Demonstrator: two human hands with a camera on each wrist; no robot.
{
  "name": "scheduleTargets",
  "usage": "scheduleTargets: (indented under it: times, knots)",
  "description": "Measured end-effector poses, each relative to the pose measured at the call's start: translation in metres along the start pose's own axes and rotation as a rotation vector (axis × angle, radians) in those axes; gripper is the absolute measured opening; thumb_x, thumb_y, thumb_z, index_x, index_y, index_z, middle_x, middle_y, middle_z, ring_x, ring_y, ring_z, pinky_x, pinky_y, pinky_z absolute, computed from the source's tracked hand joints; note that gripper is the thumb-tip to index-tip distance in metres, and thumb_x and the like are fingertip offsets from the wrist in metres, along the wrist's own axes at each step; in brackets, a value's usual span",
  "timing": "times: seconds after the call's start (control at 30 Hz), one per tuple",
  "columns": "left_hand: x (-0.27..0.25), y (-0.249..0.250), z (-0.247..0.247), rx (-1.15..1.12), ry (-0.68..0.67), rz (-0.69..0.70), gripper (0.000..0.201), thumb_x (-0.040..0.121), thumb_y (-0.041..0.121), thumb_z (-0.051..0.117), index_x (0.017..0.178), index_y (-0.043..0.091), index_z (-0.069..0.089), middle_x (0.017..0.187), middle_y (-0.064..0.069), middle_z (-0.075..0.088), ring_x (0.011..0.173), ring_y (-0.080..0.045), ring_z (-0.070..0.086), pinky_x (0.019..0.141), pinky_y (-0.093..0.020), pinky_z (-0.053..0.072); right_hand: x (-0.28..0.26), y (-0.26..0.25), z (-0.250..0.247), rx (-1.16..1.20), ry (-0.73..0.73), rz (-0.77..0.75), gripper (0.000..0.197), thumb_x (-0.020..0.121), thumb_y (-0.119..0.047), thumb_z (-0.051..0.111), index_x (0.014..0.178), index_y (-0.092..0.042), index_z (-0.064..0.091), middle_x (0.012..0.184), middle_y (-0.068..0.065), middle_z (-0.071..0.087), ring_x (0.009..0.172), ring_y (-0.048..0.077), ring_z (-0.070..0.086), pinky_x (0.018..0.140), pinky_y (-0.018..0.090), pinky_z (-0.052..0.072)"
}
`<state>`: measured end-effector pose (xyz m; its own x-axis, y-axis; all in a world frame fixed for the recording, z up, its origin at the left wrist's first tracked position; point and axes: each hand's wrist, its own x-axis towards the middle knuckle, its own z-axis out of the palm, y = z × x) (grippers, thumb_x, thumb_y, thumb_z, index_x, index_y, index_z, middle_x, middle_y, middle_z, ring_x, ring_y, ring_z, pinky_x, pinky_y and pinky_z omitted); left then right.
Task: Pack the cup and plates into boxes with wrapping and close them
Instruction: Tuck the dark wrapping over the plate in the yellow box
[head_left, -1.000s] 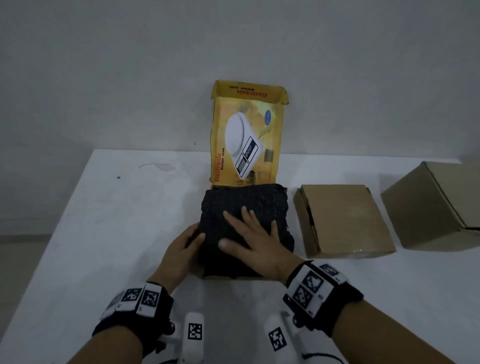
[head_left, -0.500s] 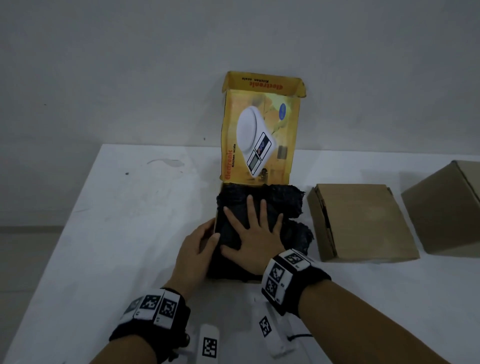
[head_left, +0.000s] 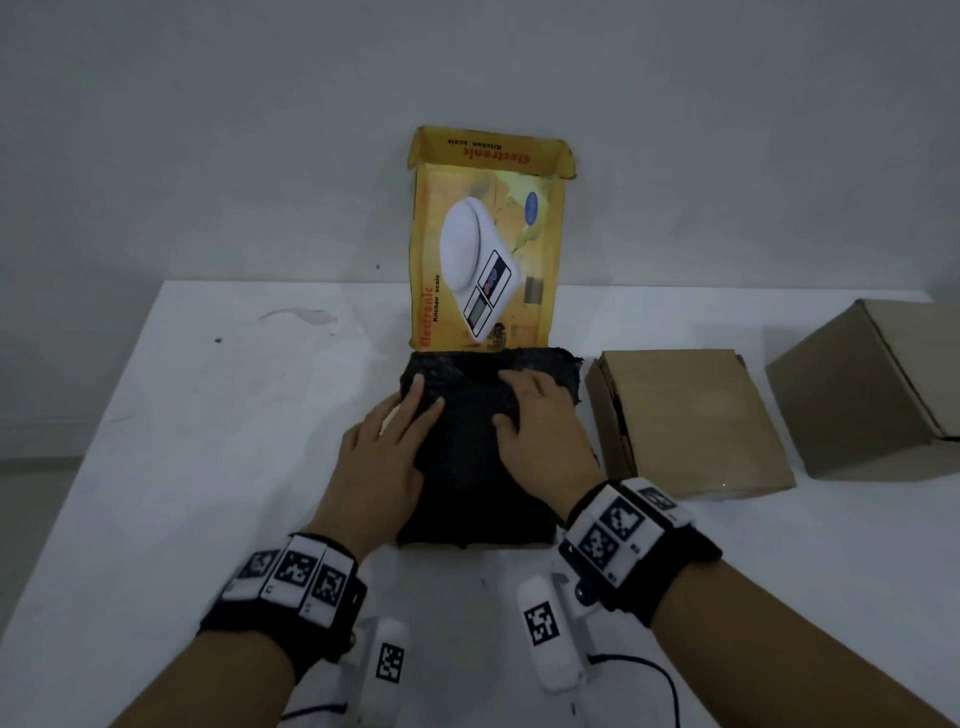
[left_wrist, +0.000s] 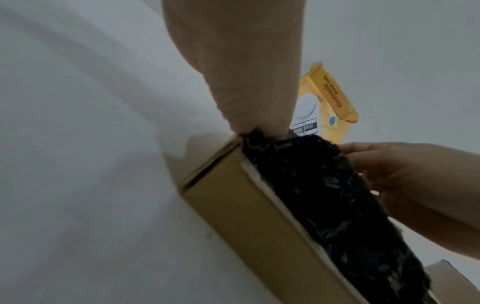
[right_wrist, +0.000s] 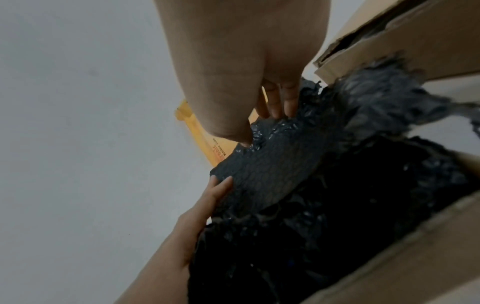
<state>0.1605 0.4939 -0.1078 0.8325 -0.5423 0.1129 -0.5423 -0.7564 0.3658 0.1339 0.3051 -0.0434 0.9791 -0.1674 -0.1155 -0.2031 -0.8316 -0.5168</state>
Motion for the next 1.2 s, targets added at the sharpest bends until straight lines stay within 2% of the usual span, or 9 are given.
scheduleTargets:
  times: [0.23,0.37,0.43,0.53,0.63,0.73,0.87,1.0,1.2]
  knots:
    - [0.019,0.004,-0.01,0.17,-0.242,-0.064,0.086,0.073,0.035,0.033,0.152,0.019,0.001,0.16,0.002,-0.009,0.147,-0.021,-0.008,0.117,-0.037,0.008,0.005,0.003,0.011,0.054,-0.282,0.108,0.091,0.09,-0.025,0.056,0.151,-0.021,-0.011,0.157,0.003,-0.023,0.146,0.022,-0.01,0.115,0.037,0.02]
    - [0.021,0.003,-0.006,0.169,-0.249,-0.084,0.088,0.069,0.035,0.032,0.152,0.019,0.007,0.16,0.002,0.0,0.147,-0.026,-0.004,0.116,-0.041,0.009,0.023,0.0,0.013,0.15,-0.338,0.253,0.096,0.084,-0.026,0.059,0.15,-0.015,-0.01,0.159,0.009,0.004,0.144,0.029,0.014,0.115,0.042,0.025]
    - [0.021,0.003,-0.003,0.135,-0.224,-0.086,0.087,0.069,0.034,0.034,0.152,0.019,0.011,0.16,0.001,0.006,0.147,-0.027,0.001,0.116,-0.042,0.012,0.04,-0.001,0.016,0.242,-0.325,0.39,0.096,0.079,-0.024,0.056,0.15,-0.013,-0.007,0.149,0.013,0.031,0.133,0.034,0.037,0.103,0.04,0.04]
    - [0.021,0.002,0.001,0.093,-0.218,-0.104,0.085,0.071,0.032,0.032,0.152,0.022,0.01,0.16,0.003,0.005,0.147,-0.025,0.001,0.116,-0.04,0.011,0.057,-0.007,0.017,0.35,-0.28,0.521,0.091,0.079,-0.021,0.056,0.149,-0.007,0.0,0.123,0.012,0.052,0.109,0.028,0.053,0.078,0.034,0.04]
    - [0.019,-0.001,0.002,0.029,-0.188,-0.111,0.083,0.071,0.042,0.017,0.152,0.026,0.008,0.16,0.007,0.003,0.146,-0.023,0.003,0.115,-0.039,0.013,0.055,-0.004,0.0,0.407,-0.298,0.449,0.069,0.085,-0.014,0.052,0.146,-0.007,0.021,0.097,0.008,0.054,0.079,0.019,0.053,0.063,0.026,0.041]
    - [0.018,-0.002,0.006,-0.11,-0.168,-0.145,0.083,0.071,0.05,0.01,0.152,0.031,0.005,0.159,0.011,0.002,0.145,-0.019,0.008,0.115,-0.04,0.015,0.035,0.007,-0.027,0.299,-0.142,0.347,0.051,0.087,-0.013,0.053,0.137,-0.015,0.044,0.13,0.008,0.054,0.109,0.025,0.055,0.085,0.029,0.046]
    - [0.019,-0.001,0.012,-0.189,-0.097,-0.143,0.075,0.08,0.054,0.011,0.152,0.031,0.008,0.159,0.011,0.007,0.14,-0.017,0.02,0.113,-0.039,0.02,-0.004,0.017,-0.032,0.062,-0.088,0.303,0.037,0.089,-0.014,0.05,0.125,-0.018,0.057,0.131,0.007,0.053,0.115,0.025,0.054,0.095,0.03,0.046]
    - [0.019,0.0,0.015,-0.199,-0.071,-0.152,0.073,0.083,0.055,0.01,0.152,0.031,0.008,0.159,0.01,0.008,0.14,-0.017,0.022,0.112,-0.039,0.021,-0.032,0.015,-0.02,0.028,-0.174,0.262,0.038,0.092,-0.003,0.046,0.128,-0.011,0.056,0.132,0.01,0.052,0.117,0.025,0.052,0.098,0.029,0.044]
    - [0.019,0.0,0.016,-0.176,-0.073,-0.155,0.074,0.082,0.056,0.012,0.151,0.029,0.008,0.159,0.008,0.009,0.14,-0.02,0.024,0.111,-0.04,0.023,-0.041,0.01,-0.009,-0.119,-0.091,0.152,0.036,0.089,0.004,0.046,0.117,-0.012,0.064,0.117,0.009,0.057,0.103,0.023,0.055,0.077,0.022,0.041]
